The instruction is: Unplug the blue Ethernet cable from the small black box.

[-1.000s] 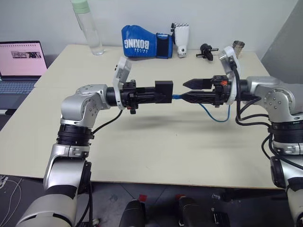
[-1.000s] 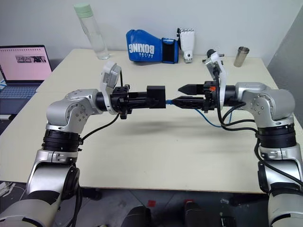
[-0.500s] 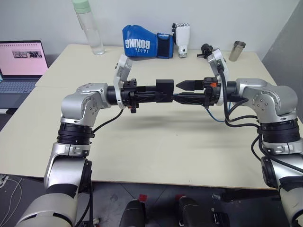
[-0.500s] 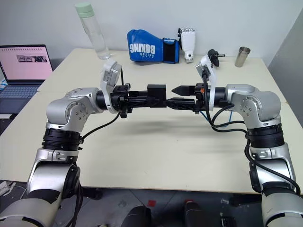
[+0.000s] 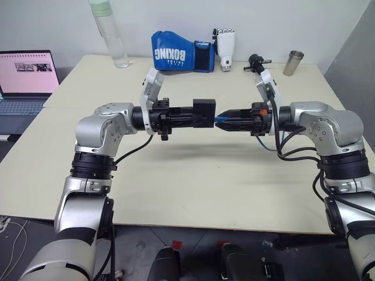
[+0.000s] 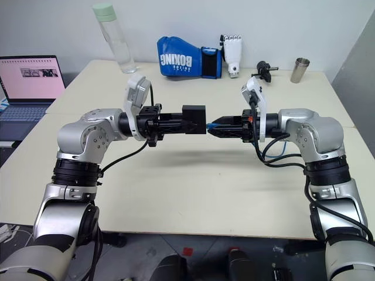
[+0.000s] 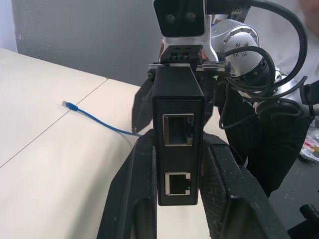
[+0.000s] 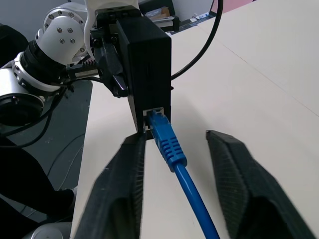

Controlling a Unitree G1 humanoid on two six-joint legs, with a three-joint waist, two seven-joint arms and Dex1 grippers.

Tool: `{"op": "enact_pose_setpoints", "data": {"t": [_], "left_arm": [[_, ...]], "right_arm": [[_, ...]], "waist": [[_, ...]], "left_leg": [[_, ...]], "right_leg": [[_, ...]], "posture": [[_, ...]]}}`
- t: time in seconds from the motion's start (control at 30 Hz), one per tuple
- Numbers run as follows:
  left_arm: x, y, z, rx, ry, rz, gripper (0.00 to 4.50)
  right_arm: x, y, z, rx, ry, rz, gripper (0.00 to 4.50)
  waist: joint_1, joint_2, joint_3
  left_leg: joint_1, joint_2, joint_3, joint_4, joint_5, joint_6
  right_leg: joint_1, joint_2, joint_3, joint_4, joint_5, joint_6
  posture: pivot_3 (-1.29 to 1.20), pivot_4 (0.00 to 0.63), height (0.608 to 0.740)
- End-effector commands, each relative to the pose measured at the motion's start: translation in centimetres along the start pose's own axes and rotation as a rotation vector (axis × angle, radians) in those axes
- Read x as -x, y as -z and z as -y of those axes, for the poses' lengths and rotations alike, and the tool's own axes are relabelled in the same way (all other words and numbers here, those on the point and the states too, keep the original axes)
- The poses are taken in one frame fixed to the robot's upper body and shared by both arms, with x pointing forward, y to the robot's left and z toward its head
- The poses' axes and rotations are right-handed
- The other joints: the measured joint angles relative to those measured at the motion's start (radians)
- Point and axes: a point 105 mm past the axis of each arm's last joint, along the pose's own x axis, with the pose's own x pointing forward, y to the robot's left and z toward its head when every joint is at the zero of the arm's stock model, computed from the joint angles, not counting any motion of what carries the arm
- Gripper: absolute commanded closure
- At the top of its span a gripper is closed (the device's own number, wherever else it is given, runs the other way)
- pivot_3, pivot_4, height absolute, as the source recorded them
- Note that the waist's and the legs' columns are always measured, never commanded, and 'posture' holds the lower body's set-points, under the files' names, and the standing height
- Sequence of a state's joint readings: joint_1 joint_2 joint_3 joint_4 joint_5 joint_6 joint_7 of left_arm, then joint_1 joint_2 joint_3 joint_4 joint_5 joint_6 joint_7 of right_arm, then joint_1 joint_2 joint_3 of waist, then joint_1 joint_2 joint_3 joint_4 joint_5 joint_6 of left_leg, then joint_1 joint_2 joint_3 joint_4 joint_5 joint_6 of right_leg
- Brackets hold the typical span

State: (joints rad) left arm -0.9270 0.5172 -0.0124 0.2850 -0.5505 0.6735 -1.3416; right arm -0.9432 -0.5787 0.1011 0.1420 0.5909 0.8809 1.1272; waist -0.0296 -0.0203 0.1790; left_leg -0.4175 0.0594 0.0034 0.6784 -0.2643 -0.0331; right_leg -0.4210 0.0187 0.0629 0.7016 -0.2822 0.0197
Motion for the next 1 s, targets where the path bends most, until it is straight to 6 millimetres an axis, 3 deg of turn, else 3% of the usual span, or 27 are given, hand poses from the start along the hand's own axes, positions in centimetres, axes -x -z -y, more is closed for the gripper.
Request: {"op": "enact_pose_setpoints", "data": {"t": [0.03,0.17,0.53,0.73,1.0], "left_arm": [[0.0,-1.7,0.6,-0.053,0.028,0.023,3.70],[0.0,-1.5,0.6,-0.052,0.028,0.018,3.70],[-0.1,-1.4,0.6,-0.053,0.032,0.010,3.70],[-0.1,-1.4,0.7,-0.053,0.037,0.009,3.70],[0.0,-1.3,0.7,-0.054,0.036,0.006,3.70]], "right_arm": [[0.4,-1.5,0.1,0.029,0.007,0.042,3.55],[0.5,-1.6,0.1,0.021,-0.001,0.044,4.43],[0.6,-1.9,-0.3,0.005,-0.024,0.038,4.49],[0.4,-2.4,-0.8,-0.018,-0.049,0.053,3.10],[0.4,-2.4,-1.2,-0.042,-0.080,0.049,3.10]], "waist": [[0.000,0.000,0.000],[0.000,0.000,0.000],[0.000,0.000,0.000],[0.000,0.000,0.000],[0.000,0.000,0.000]], "left_leg": [[0.000,0.000,0.000,0.000,0.000,0.000],[0.000,0.000,0.000,0.000,0.000,0.000],[0.000,0.000,0.000,0.000,0.000,0.000],[0.000,0.000,0.000,0.000,0.000,0.000],[0.000,0.000,0.000,0.000,0.000,0.000]], "right_leg": [[0.000,0.000,0.000,0.000,0.000,0.000],[0.000,0.000,0.000,0.000,0.000,0.000],[0.000,0.000,0.000,0.000,0.000,0.000],[0.000,0.000,0.000,0.000,0.000,0.000],[0.000,0.000,0.000,0.000,0.000,0.000]], "posture": [[0.00,0.150,0.740],[0.00,0.150,0.740],[0.00,0.150,0.740],[0.00,0.150,0.740],[0.00,0.150,0.740]]}}
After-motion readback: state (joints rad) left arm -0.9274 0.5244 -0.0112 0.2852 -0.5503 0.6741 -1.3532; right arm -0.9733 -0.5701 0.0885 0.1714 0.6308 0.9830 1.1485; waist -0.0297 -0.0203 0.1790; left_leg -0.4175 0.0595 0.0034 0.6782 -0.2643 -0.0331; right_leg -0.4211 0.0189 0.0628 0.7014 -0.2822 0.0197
